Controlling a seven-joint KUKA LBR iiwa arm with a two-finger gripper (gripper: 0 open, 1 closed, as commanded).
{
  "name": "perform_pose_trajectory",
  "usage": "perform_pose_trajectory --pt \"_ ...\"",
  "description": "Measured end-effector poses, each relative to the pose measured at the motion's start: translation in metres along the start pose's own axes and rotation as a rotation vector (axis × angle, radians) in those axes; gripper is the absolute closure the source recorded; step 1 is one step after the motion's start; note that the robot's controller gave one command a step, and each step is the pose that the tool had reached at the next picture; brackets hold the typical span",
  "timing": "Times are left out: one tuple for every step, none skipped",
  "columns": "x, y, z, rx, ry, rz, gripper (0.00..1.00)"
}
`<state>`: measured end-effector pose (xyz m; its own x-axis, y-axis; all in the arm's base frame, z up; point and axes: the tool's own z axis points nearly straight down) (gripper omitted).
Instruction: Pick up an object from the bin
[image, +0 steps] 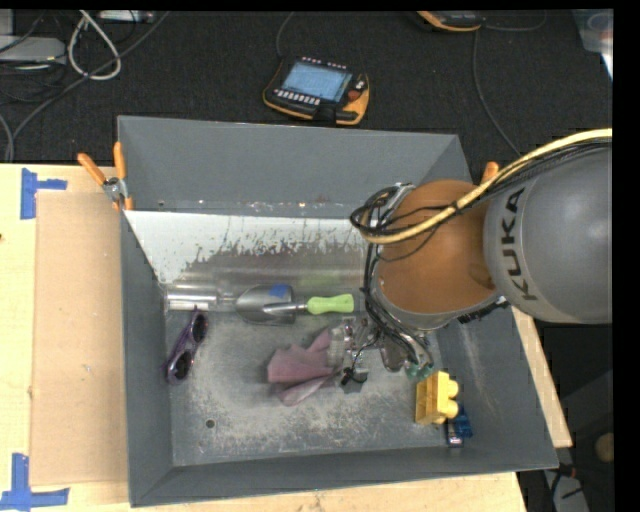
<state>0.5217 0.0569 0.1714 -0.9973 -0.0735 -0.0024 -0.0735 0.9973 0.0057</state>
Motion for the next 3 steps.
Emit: perform_pose_trajectory --pt "0.02 -0.01 0.101 0.003 0.021 0.199 1.0" --pt "0.009 -0.01 -0.002 0.002 0.013 0.128 1.0" --pt "0.018 0.004 -0.008 0.003 0.025 0.161 1.0"
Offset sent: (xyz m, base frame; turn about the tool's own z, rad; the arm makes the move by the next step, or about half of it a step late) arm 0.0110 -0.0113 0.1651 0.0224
